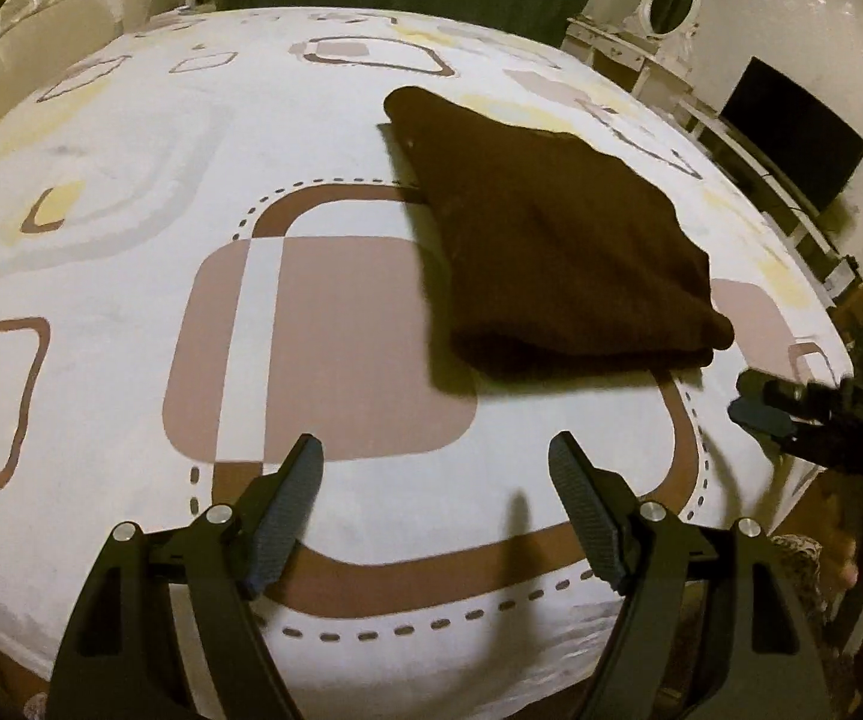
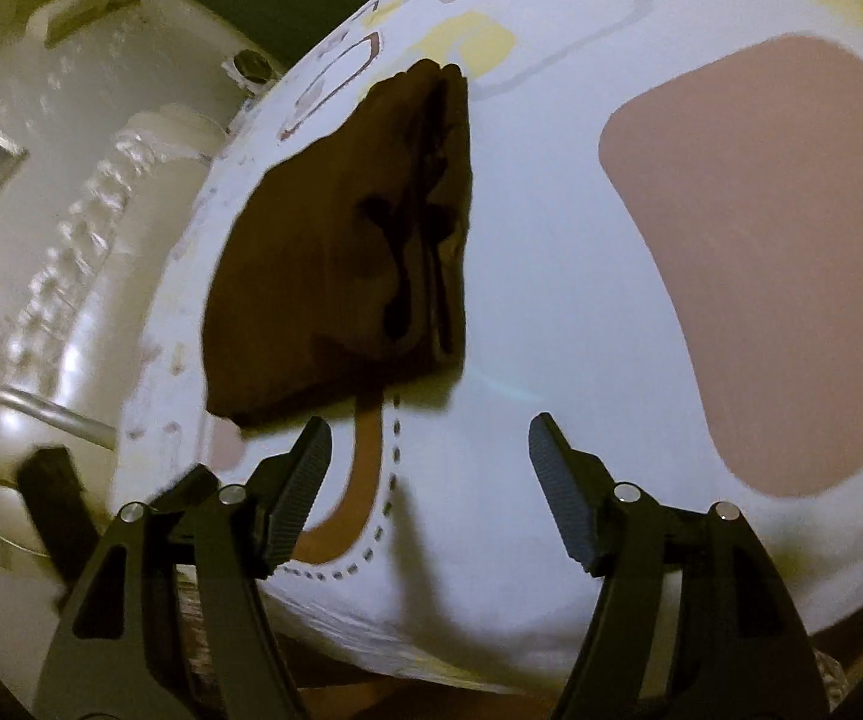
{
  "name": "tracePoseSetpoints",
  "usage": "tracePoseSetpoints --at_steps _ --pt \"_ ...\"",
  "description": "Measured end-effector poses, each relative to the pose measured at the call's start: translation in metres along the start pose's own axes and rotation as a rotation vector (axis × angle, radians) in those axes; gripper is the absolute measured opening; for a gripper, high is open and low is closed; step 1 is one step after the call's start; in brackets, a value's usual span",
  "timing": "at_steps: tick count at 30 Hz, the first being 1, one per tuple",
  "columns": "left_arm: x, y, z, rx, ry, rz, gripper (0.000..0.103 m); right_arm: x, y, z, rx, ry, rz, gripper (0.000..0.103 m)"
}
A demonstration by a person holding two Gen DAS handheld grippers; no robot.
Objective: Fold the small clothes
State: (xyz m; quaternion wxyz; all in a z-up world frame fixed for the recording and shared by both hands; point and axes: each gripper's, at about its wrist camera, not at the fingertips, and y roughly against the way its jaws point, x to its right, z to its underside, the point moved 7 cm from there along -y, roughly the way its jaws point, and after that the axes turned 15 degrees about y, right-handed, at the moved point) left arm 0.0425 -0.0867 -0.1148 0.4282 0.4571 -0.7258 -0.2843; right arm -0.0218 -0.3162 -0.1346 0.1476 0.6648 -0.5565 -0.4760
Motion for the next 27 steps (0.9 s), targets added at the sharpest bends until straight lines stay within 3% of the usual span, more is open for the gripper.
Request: tracePoseSetpoints --at_steps 11,20,27 --pt "0.006 0.011 0.002 0.073 0.008 -0.105 0.077 -0.033 -0.002 0.008 -0.014 0.238 0.288 0.068" --pt "0.022 0.033 0.003 0.158 -0.045 -0.142 0.08 -0.045 0.014 0.003 0.038 0.263 0.314 0.073" --pt "0.029 0.04 0.007 0.171 -0.051 -0.152 0.081 -0.05 0.016 0.004 0.041 0.275 0.326 0.075"
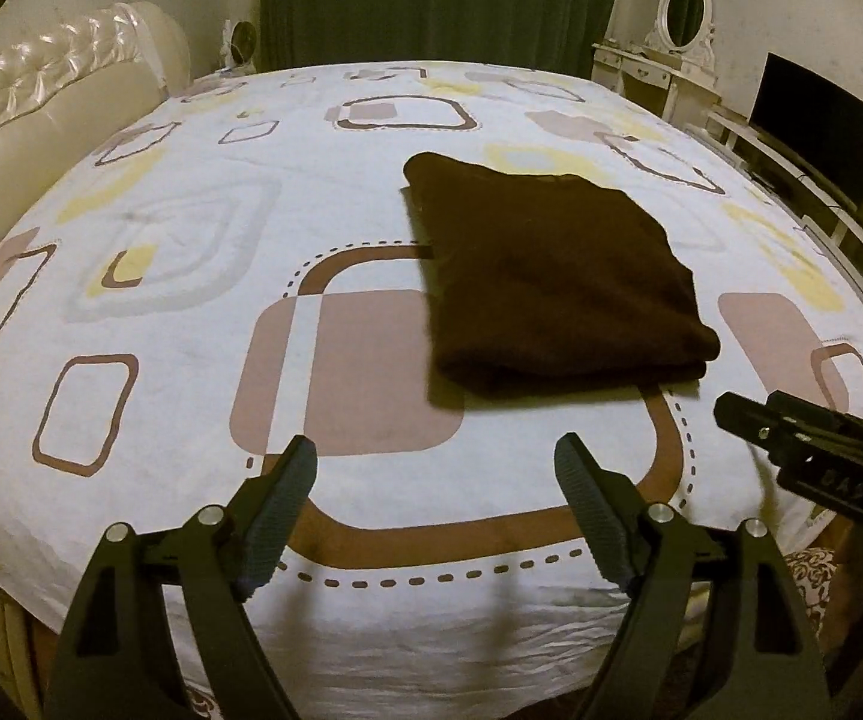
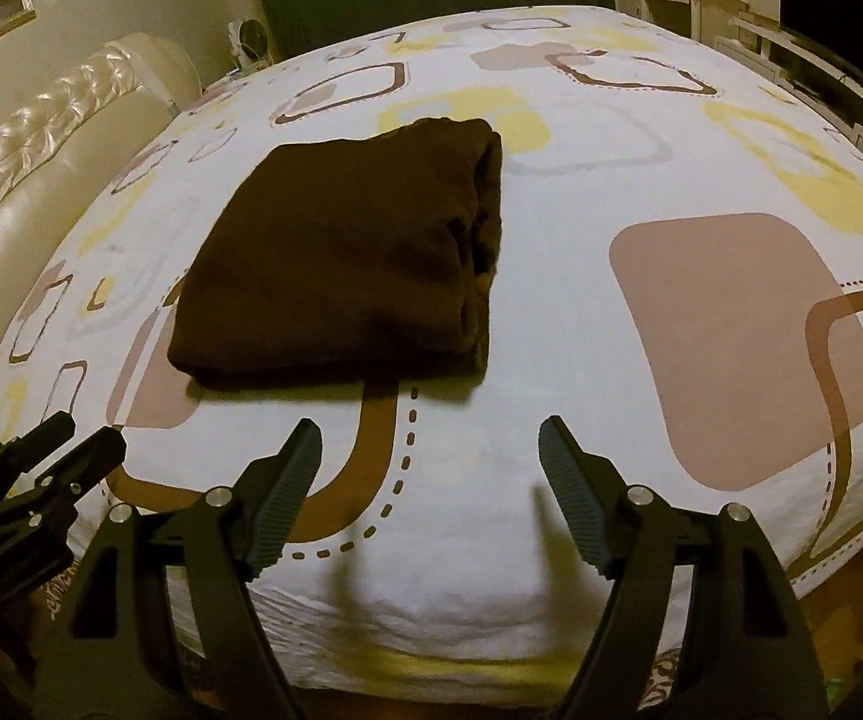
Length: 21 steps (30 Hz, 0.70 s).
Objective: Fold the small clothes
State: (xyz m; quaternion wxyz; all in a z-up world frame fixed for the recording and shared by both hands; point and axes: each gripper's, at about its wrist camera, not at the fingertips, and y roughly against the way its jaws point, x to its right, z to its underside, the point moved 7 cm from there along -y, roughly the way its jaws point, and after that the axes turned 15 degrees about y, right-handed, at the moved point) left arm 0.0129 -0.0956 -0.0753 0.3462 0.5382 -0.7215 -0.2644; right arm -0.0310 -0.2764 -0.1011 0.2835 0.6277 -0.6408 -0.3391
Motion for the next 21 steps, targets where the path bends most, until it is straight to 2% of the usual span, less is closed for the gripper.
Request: tracePoseSetpoints --at_steps 7,16,21 --pt "0.0066 0.0035 0.0021 0.016 -0.013 -0.006 0.082 -0.0024 -0.0012 0.0039 -0.009 0.0 -0.005 0.076" --pt "0.0056 -0.0026 0.0055 -0.023 -0.004 -0.024 0.082 -0.0025 -0.0073 0.0081 -0.025 -0.003 -0.007 0.076" --pt "0.0053 -0.0016 0.0051 -0.011 -0.008 -0.035 0.082 -0.0028 -0.0094 0.01 -0.03 0.001 -0.008 0.076"
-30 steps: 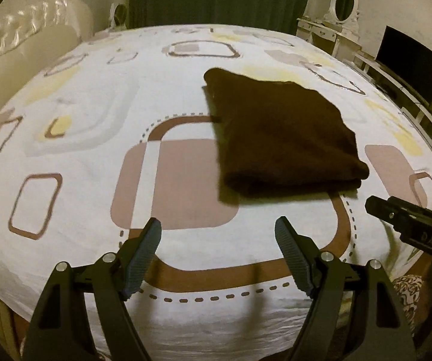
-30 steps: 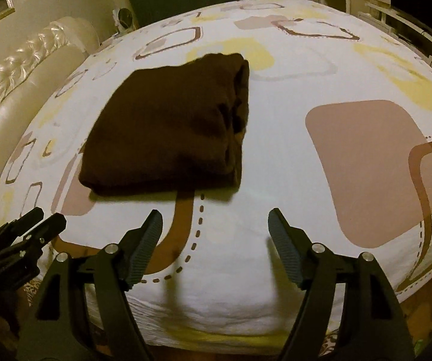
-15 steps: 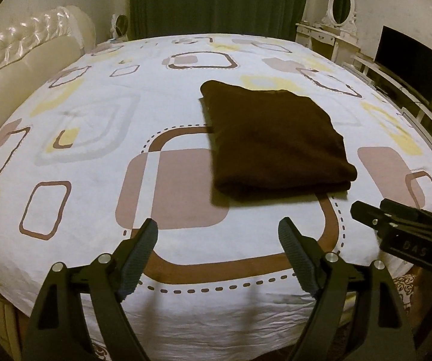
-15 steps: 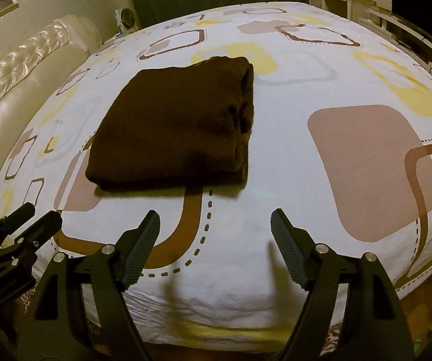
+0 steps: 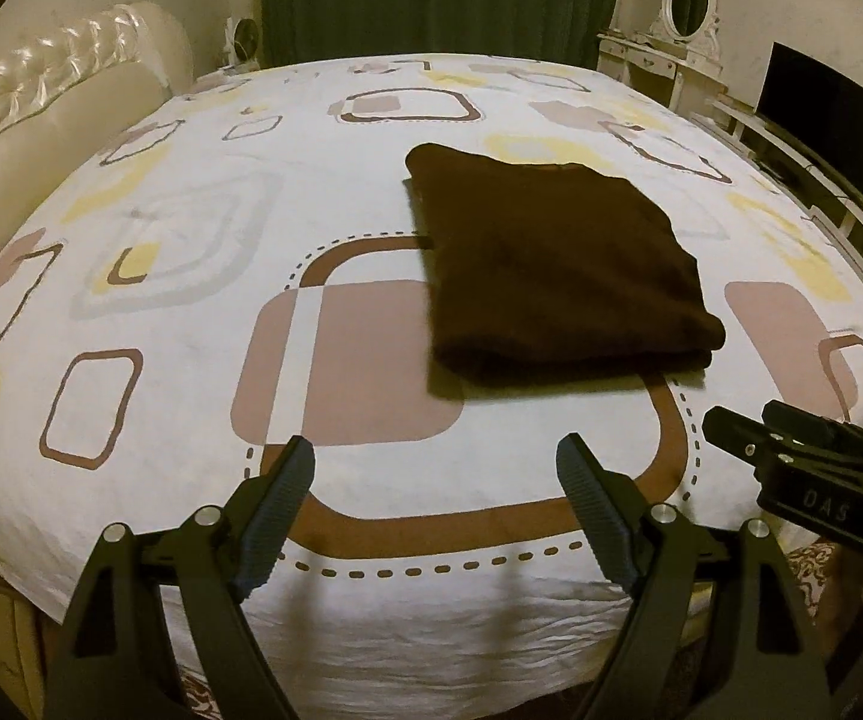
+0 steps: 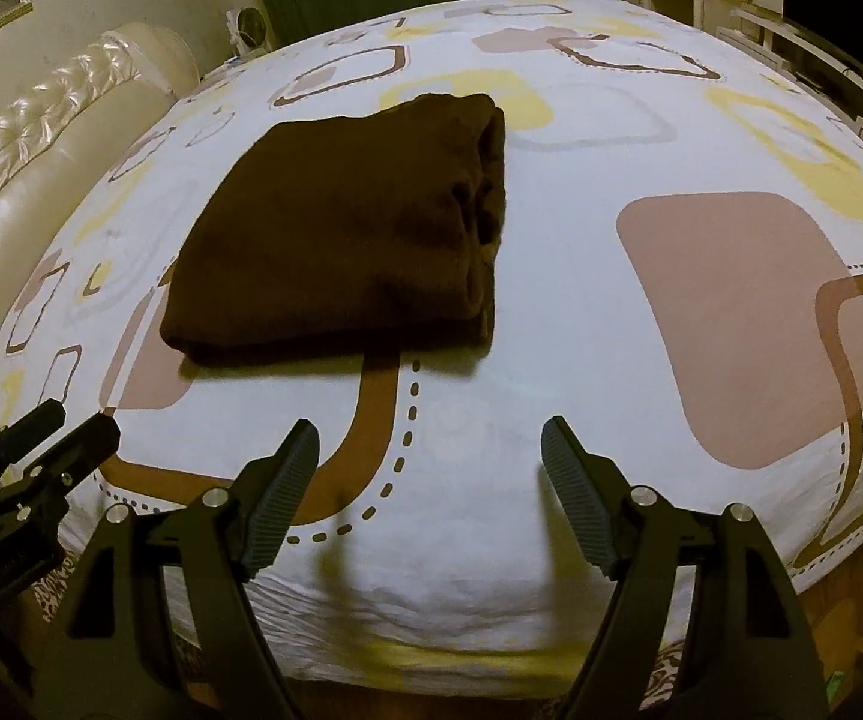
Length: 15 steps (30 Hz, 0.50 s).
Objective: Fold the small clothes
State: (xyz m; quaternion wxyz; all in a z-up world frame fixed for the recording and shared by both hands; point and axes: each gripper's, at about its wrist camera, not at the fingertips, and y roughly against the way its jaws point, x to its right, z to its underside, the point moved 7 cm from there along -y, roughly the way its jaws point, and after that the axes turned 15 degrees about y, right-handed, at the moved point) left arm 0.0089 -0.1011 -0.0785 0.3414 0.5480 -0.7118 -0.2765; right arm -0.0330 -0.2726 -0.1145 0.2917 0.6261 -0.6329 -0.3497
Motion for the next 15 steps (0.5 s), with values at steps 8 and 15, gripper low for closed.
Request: tracePoseSetpoints --at_steps 8,15 --pt "0.0 0.0025 -0.0012 0.002 0.011 0.004 0.082 -0.0003 -0.0021 0.0016 -0.006 0.005 -0.001 0.076" --pt "0.0009 0.0059 -0.0028 0.019 0.007 0.008 0.085 -0.0014 -0.0037 0.0035 -0.011 0.008 -0.002 0.076"
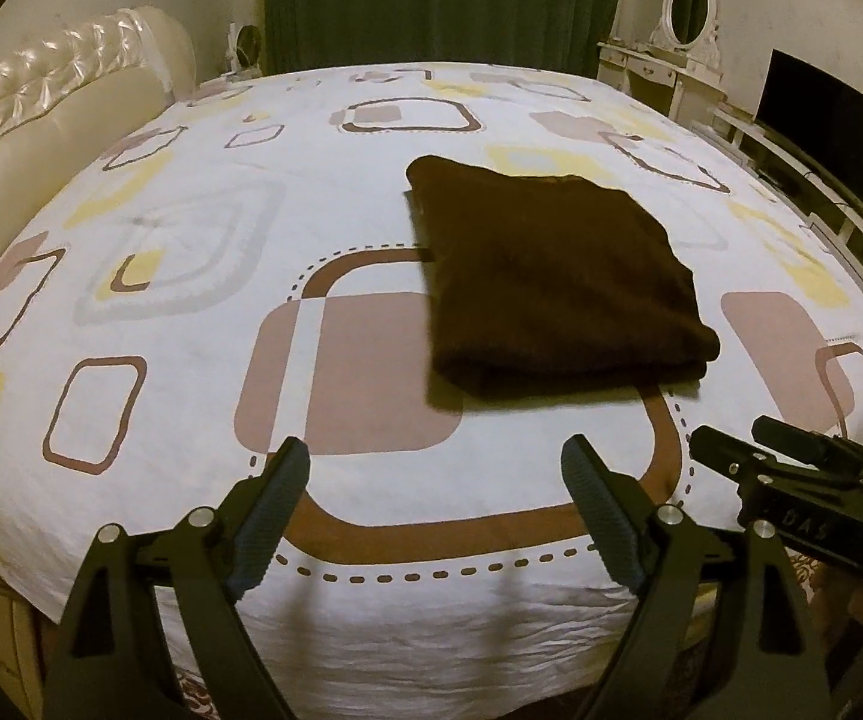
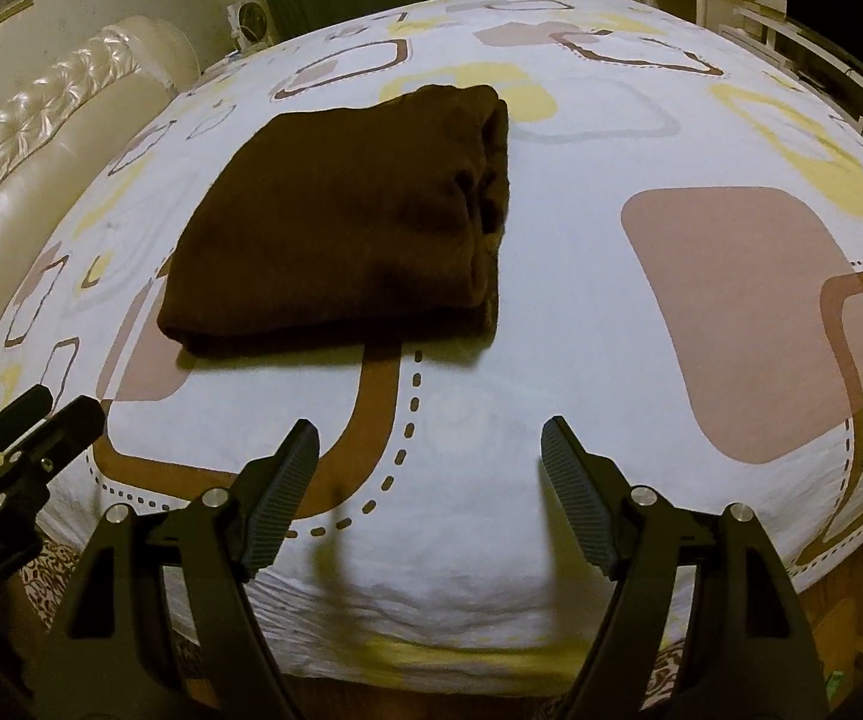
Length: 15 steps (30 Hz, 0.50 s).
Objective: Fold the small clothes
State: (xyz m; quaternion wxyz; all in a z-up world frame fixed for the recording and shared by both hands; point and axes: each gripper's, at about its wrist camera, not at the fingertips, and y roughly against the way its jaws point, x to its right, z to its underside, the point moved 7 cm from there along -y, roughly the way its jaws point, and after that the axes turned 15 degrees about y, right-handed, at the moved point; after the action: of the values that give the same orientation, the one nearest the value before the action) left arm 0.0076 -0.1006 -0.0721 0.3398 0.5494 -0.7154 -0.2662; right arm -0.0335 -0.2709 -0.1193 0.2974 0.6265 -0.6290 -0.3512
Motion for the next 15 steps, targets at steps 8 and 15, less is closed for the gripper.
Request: tracePoseSetpoints --at_steps 8,15 --pt "0.0015 0.002 -0.0005 0.004 0.002 0.014 0.086 -0.0009 -0.0015 0.0026 -0.008 0.002 -0.003 0.076" --pt "0.0059 0.003 0.0008 0.008 -0.007 0.026 0.086 -0.001 -0.0027 0.0028 -0.01 0.002 -0.003 0.076"
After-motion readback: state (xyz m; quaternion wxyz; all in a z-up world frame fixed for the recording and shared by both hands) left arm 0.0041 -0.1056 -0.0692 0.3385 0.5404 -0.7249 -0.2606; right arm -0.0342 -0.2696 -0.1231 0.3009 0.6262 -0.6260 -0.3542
